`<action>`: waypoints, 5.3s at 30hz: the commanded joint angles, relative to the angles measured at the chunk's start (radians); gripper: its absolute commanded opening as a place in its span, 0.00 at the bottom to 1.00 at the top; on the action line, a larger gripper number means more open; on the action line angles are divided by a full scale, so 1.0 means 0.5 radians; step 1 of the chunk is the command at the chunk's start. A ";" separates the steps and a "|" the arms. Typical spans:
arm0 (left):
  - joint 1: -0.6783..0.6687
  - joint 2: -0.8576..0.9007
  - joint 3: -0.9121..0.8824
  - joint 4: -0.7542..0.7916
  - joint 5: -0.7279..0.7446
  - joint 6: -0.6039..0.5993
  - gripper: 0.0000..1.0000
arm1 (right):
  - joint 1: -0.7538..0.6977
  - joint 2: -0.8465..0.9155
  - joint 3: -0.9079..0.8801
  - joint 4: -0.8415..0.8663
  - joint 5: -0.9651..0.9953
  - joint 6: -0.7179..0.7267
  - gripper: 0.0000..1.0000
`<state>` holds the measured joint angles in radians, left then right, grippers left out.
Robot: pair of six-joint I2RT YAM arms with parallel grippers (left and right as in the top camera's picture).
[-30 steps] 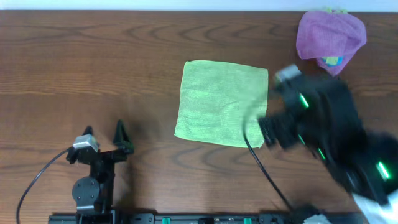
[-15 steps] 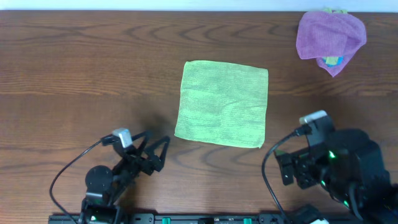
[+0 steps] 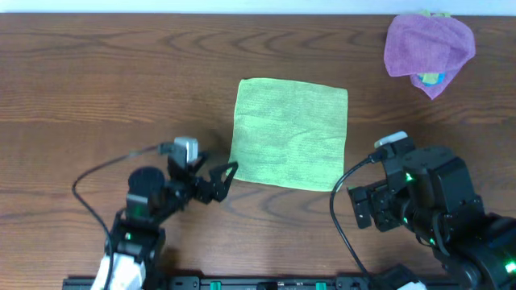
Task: Fold the cloth
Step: 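Move both grippers to the towel's near left and right corners, then lower both grippers and pinch the towel's near corners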
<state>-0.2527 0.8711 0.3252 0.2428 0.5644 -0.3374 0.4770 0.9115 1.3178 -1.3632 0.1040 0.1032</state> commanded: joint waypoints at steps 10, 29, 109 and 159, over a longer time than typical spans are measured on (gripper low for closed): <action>-0.124 0.887 0.730 -0.050 0.308 0.324 0.95 | 0.014 -0.011 -0.007 0.049 -0.150 0.033 0.99; -0.117 1.066 0.730 -0.771 -0.095 0.318 0.95 | -0.124 0.227 -0.243 0.063 0.163 0.167 0.99; 0.119 1.752 0.660 -0.670 0.461 0.144 0.95 | -1.539 0.796 -1.985 2.124 -1.400 0.388 0.85; 0.128 1.978 0.717 -0.583 0.417 -0.008 0.06 | -1.539 0.954 -1.985 2.303 -1.330 0.481 0.72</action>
<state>-0.1898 1.8069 0.6960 -0.0265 0.8478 -0.3374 -0.2817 1.3212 0.3569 -0.1921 -0.6765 0.3332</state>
